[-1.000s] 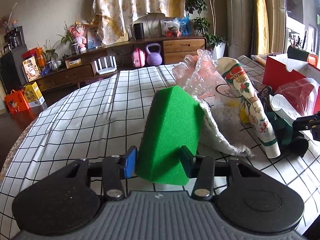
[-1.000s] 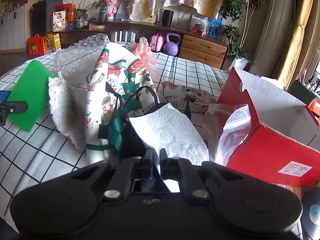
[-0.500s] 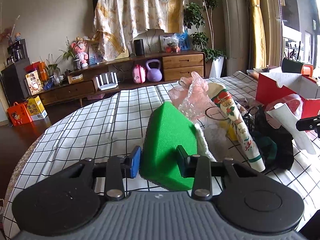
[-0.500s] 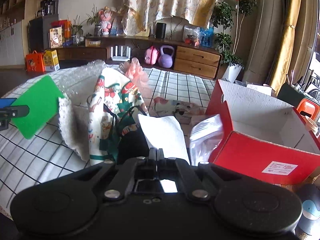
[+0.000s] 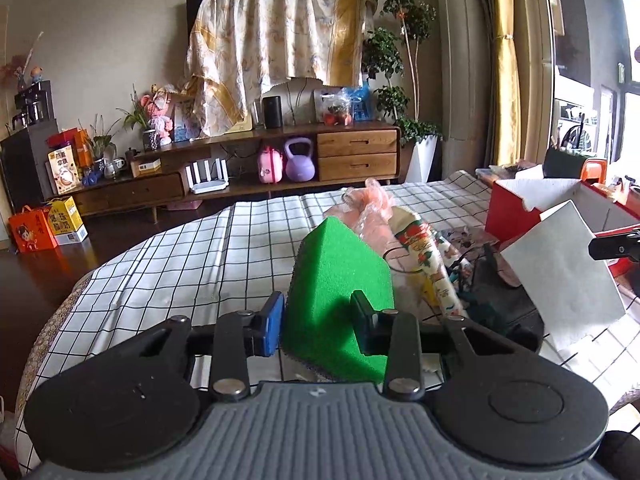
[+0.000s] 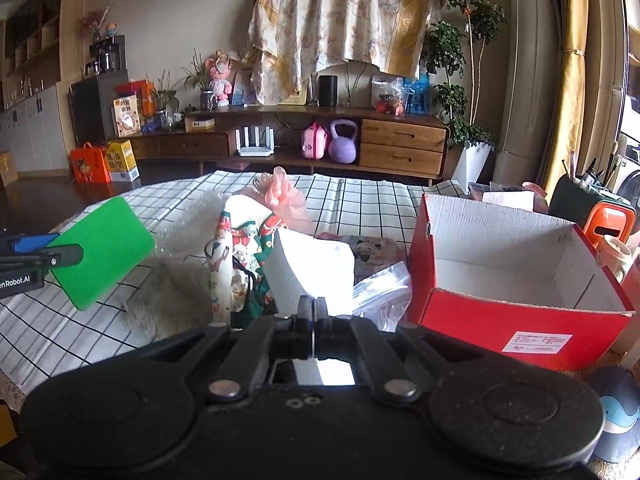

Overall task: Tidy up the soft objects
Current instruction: 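Lift the green sponge with the left gripper while the right gripper grasps the white paper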

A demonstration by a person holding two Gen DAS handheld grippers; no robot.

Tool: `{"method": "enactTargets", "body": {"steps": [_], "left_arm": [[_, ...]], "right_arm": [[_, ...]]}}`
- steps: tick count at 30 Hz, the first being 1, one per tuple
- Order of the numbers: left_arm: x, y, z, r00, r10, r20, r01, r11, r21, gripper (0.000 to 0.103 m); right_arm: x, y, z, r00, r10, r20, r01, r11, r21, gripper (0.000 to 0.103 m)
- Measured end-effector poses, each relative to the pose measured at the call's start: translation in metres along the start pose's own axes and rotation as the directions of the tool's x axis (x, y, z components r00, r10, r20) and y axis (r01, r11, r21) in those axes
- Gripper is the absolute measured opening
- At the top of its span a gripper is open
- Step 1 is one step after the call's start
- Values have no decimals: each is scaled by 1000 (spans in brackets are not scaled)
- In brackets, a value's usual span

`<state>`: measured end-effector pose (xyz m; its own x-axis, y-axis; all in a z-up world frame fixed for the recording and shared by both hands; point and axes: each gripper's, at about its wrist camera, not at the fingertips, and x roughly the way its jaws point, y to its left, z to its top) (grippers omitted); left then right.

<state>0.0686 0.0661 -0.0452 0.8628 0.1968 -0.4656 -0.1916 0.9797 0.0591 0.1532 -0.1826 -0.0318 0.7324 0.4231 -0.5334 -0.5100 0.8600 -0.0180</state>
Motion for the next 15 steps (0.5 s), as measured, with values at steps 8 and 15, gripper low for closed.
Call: {"method": "enactTargets", "body": {"steps": [8,15], "left_arm": [[-18,-20,25,996,-76,41,76,997,-6,35],[-14,-51,54,986,-155,67,153,988,23,35]], "right_arm": [[-23,-20,13,999,13,41,-15,999,48,0],[-34,-45,28,997,-23,76,18,998,68,0]]}}
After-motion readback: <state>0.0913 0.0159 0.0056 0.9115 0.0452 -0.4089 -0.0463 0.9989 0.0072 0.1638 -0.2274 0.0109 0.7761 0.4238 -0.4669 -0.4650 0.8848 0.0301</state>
